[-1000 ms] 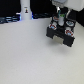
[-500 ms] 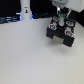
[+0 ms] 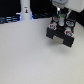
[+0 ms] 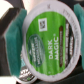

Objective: Open the kcup holder, insert the kcup into the holder, and close the kcup holder

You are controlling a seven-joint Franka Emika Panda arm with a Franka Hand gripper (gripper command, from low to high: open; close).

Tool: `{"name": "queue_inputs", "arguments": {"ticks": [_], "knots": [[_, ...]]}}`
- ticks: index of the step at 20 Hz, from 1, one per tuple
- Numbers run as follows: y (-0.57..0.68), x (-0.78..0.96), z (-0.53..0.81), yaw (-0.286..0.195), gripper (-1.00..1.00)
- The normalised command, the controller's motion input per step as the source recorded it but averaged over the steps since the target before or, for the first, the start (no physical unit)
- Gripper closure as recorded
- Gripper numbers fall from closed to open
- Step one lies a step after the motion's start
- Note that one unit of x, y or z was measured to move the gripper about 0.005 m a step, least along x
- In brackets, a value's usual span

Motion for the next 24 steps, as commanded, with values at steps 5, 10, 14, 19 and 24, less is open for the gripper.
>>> {"name": "queue_inputs", "arguments": {"ticks": [5,10,14,19,24], "knots": [[0.05,0.09,-0.20,-0.029,1.00],[-0.02,0.05,0.04,0.014,1.00],[-0.11,0.07,0.23,0.141,1.00],[-0.26,0.00,0.23,0.194,1.00],[-0.21,0.01,0.11,0.173,1.00]]}}
